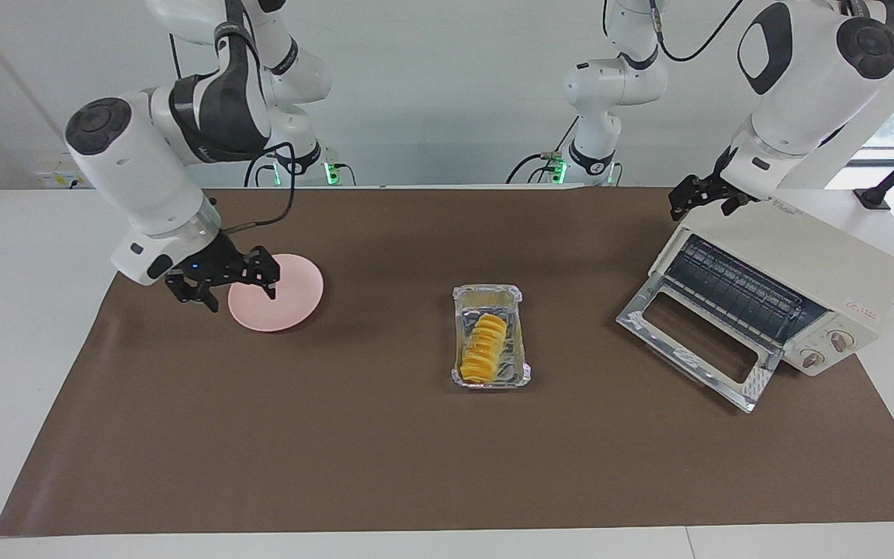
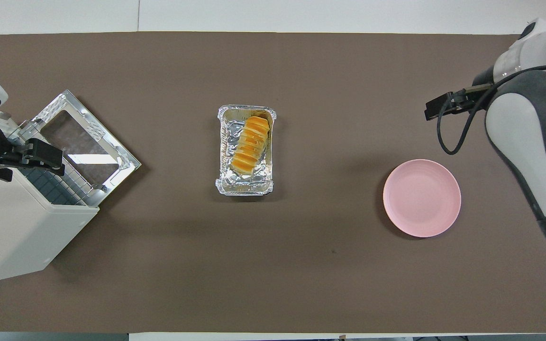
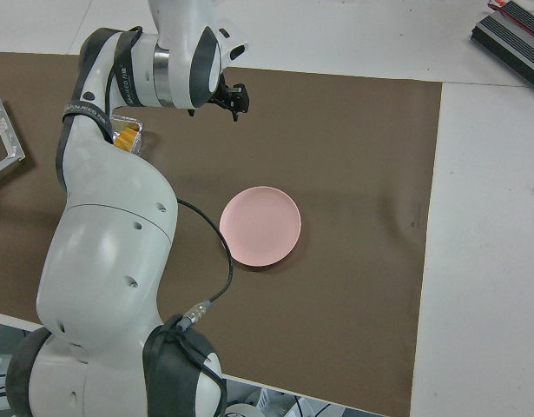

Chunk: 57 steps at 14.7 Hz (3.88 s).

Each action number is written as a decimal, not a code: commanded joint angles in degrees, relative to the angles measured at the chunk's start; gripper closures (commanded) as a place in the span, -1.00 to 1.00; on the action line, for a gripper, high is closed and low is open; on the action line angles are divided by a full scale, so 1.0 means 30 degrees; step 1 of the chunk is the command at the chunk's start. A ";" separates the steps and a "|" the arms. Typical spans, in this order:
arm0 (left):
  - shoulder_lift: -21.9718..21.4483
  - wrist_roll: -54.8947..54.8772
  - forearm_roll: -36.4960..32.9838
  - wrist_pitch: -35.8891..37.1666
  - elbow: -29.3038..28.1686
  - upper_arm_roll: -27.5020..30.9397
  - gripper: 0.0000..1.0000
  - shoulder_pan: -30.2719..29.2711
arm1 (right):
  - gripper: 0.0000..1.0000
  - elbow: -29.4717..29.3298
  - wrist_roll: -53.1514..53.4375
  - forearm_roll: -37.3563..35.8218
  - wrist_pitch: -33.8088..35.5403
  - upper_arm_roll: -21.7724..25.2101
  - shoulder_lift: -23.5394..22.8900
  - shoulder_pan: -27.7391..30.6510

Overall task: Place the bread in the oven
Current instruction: 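Release the foil tray and withdraw the right gripper to rest, then reach the left gripper to the foil tray and grasp its rim, then lift the foil tray with the left gripper into the toaster oven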

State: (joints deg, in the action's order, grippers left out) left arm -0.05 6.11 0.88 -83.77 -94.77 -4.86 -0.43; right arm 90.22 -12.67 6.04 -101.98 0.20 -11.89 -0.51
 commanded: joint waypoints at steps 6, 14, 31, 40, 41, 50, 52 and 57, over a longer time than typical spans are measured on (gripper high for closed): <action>-0.0745 0.0361 0.0323 -0.0315 -0.0810 -0.0432 -1.00 0.1134 | -1.00 0.0513 -0.2339 -0.2008 0.5131 -0.0302 0.3167 0.1782; 0.7155 0.7099 0.1465 -0.2015 0.6445 -0.0257 -1.00 0.7488 | -1.00 0.0953 -0.2485 -0.3330 0.5551 -0.0303 0.4519 0.1957; 1.2321 1.1821 -0.0234 -1.0862 0.4466 0.0066 -0.19 1.2125 | -1.00 0.0544 -0.2427 -0.1984 0.5987 0.0137 0.4929 0.2221; 1.2262 1.1966 0.0000 -1.0432 0.4402 0.0095 1.00 1.1920 | -1.00 0.0690 -0.2309 -0.2072 0.6074 0.0049 0.5075 0.2192; 1.2146 1.2229 0.0000 -0.9935 0.4577 0.0124 1.00 1.1920 | -1.00 0.0690 -0.2309 -0.2072 0.6074 0.0078 0.5075 0.2192; 0.9656 1.3168 0.0645 -0.3342 0.7862 0.4636 1.00 0.9410 | -1.00 0.0690 -0.2309 -0.2072 0.6074 0.0078 0.5075 0.2192; 0.9655 1.3811 0.0500 -0.2987 0.7744 0.5190 1.00 0.7913 | -1.00 0.0690 -0.2280 -0.2072 0.6074 0.0078 0.5075 0.2192; 0.8751 1.3930 0.0294 -0.4503 0.4736 0.7477 1.00 0.7730 | -1.00 0.0690 -0.2280 -0.2072 0.6074 0.0078 0.5075 0.2192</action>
State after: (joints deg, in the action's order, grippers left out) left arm 29.15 45.71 1.84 -94.03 -74.39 16.24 21.34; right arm 91.46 -18.74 -1.10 -84.32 0.55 2.30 5.63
